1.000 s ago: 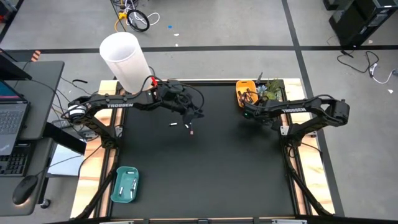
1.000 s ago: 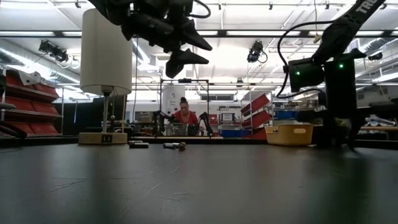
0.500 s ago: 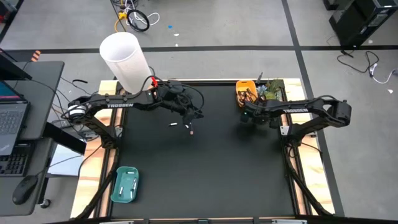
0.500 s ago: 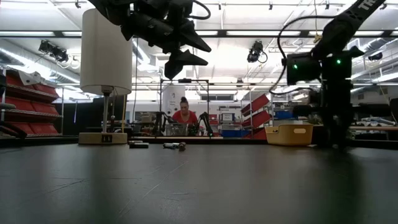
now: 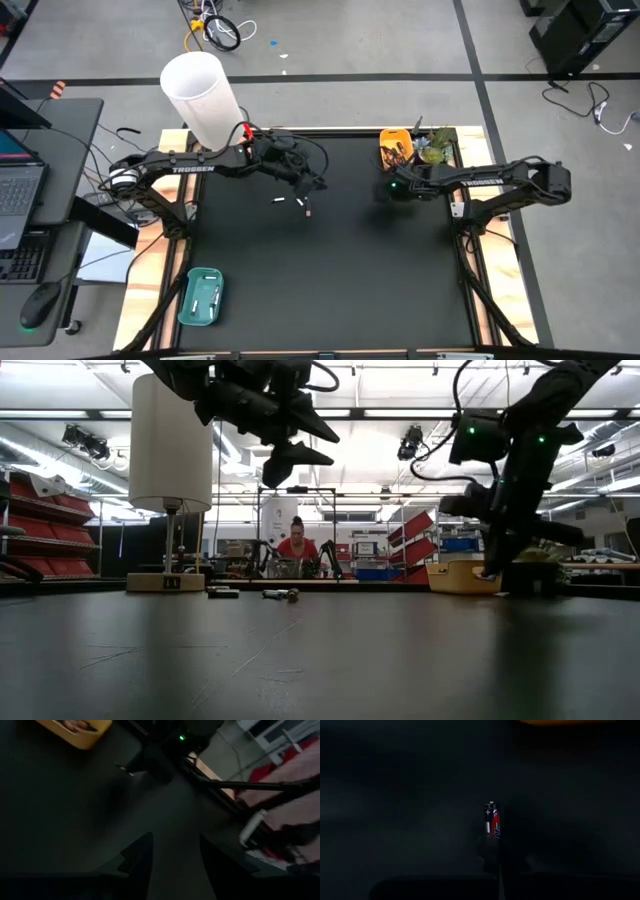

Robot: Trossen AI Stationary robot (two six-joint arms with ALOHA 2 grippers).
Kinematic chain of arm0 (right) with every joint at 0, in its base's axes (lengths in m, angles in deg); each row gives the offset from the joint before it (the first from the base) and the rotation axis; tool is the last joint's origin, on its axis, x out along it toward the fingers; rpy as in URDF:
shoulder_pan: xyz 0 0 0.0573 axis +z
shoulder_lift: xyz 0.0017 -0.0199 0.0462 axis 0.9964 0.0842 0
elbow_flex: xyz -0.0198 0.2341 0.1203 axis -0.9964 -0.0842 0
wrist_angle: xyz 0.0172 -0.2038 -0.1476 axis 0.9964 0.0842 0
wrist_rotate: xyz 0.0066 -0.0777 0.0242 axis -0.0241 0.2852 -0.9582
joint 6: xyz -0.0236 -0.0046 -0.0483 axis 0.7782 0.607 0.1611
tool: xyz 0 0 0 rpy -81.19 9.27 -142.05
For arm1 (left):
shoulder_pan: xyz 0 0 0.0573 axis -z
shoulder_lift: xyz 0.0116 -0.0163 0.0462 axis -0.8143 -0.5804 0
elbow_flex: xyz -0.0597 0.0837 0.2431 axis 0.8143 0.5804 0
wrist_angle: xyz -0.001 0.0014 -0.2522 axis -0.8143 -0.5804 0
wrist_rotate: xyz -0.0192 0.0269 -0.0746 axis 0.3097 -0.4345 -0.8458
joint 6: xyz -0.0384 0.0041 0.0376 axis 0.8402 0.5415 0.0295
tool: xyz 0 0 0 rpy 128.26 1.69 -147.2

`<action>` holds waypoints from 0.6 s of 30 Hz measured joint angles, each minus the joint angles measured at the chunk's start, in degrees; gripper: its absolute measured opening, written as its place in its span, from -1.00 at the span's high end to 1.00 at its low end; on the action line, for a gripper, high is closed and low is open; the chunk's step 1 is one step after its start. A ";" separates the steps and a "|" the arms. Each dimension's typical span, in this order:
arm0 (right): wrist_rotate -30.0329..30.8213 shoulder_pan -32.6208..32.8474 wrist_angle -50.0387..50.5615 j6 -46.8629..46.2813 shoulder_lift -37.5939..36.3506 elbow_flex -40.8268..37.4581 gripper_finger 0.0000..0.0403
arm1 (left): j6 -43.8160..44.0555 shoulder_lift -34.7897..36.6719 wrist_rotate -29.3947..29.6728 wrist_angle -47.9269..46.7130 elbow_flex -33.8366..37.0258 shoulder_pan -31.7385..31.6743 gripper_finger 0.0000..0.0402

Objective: Sort batteries
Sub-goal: Put the silver battery into the blue bin

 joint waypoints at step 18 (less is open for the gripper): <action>-6.23 7.59 -47.62 20.93 -0.22 4.88 1.00 | 18.57 -0.66 -8.23 22.97 7.51 -0.38 0.16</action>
